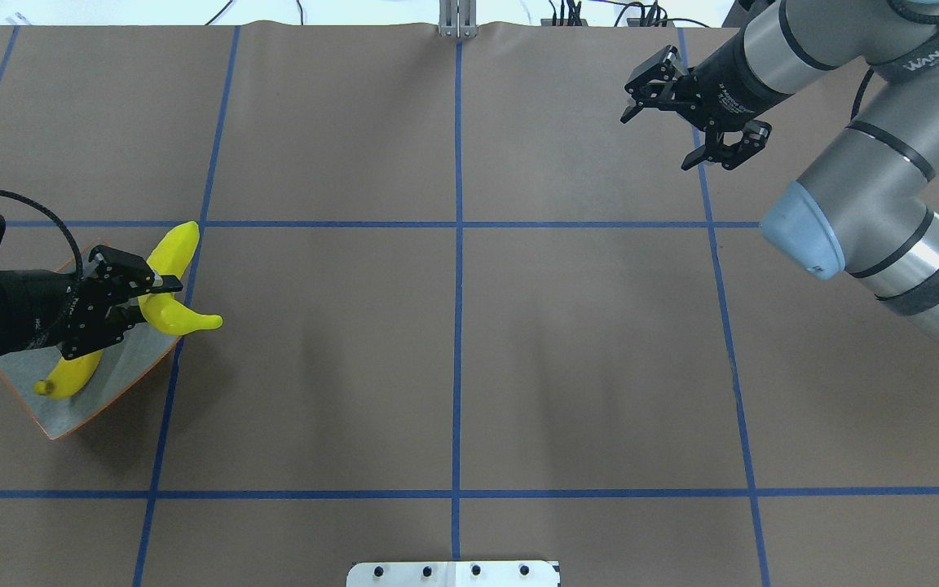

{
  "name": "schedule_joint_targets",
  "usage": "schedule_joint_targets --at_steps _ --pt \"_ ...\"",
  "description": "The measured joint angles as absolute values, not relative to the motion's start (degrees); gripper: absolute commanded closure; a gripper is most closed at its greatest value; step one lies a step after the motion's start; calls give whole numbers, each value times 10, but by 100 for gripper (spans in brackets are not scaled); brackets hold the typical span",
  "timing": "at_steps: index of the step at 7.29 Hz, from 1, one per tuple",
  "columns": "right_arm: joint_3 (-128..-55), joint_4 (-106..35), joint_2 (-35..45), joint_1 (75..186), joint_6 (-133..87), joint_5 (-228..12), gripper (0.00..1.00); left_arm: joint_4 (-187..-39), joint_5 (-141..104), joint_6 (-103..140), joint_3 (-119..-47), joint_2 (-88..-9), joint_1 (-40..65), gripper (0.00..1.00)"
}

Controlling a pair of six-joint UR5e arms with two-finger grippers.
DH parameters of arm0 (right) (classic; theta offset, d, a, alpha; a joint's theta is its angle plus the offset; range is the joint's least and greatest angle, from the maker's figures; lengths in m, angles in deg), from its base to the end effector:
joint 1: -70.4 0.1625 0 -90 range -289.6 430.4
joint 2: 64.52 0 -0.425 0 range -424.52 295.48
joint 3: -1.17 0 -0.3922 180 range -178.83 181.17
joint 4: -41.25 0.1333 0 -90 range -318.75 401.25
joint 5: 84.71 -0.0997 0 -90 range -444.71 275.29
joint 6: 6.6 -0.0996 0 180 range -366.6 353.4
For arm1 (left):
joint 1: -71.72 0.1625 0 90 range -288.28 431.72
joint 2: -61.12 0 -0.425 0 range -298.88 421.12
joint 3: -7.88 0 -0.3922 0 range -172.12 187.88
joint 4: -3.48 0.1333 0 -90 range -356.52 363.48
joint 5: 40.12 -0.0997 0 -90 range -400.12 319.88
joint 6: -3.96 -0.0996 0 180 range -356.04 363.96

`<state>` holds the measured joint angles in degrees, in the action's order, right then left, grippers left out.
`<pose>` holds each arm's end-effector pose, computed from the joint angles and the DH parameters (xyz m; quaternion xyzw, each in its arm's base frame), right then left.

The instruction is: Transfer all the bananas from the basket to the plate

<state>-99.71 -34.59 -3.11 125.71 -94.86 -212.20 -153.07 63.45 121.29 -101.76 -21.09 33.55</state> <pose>-0.2982 -0.5585 0.2530 -0.0480 -0.5123 0.2514 0.8198 0.2789 -0.3590 0.4248 -0.0319 0.6334 -0.3535 0.6876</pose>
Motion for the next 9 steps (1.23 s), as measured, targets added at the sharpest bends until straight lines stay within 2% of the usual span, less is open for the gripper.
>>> schedule_joint_targets --at_steps 4,6,9 --pt "-997 -346 -28 1254 -948 -2115 0 -1688 635 1207 -918 -167 326 100" --pt "-997 -346 -28 1254 -948 -2115 0 -1728 636 1207 -886 -162 322 0" --pt "-997 -346 -28 1254 -948 -2115 0 -1735 660 1198 -880 -161 301 0"
